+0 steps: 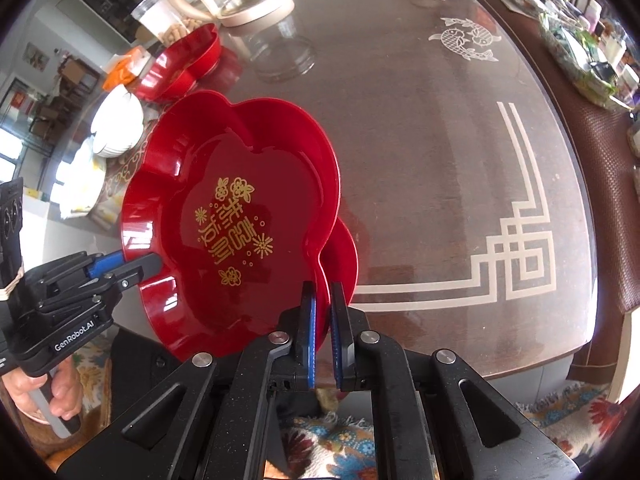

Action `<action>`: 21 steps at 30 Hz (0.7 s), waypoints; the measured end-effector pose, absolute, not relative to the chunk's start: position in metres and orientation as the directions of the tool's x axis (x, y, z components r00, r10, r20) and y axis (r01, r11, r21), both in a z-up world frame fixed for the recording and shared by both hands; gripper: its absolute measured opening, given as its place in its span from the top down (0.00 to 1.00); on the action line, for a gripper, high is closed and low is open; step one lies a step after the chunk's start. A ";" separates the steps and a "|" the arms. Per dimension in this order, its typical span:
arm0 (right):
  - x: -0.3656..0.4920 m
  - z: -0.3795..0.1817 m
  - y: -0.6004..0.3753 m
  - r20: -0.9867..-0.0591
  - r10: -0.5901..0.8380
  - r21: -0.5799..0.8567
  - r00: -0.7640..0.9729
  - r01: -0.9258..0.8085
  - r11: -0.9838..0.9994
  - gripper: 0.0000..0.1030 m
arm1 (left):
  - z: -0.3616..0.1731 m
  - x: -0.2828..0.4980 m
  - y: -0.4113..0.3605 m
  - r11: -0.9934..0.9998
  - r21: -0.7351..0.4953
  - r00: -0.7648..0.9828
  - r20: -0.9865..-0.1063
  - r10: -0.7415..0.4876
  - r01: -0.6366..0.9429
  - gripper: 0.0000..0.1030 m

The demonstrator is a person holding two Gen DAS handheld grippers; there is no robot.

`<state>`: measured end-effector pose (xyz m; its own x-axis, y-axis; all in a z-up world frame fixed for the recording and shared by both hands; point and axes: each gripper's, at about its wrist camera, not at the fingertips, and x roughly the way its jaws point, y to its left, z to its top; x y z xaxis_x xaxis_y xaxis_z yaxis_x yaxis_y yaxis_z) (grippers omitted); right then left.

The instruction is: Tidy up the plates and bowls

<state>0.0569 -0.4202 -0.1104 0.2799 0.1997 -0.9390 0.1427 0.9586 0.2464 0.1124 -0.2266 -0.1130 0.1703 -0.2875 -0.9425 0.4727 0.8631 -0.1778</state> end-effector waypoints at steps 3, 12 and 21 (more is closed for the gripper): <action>0.059 -0.106 -0.419 -0.944 0.155 0.203 0.290 0.145 0.968 0.91 | -0.112 0.106 -0.229 0.856 -0.176 0.159 -0.945 -0.284 0.486 0.79; 0.075 -0.116 -0.418 -0.952 0.112 0.160 0.285 0.152 0.975 0.91 | -0.108 0.095 -0.228 0.839 -0.177 0.111 -0.956 -0.270 0.515 0.76; 0.083 -0.116 -0.413 -0.950 0.081 0.132 0.303 0.154 0.979 0.89 | -0.095 0.076 -0.233 0.804 -0.053 0.157 -0.971 -0.180 0.592 0.69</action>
<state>0.0830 -0.4135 -0.1163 0.3028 0.0807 -0.9496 0.1536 0.9793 0.1322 0.0758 -0.2334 -0.0947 0.1568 -0.1799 -0.9711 0.5923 0.8039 -0.0533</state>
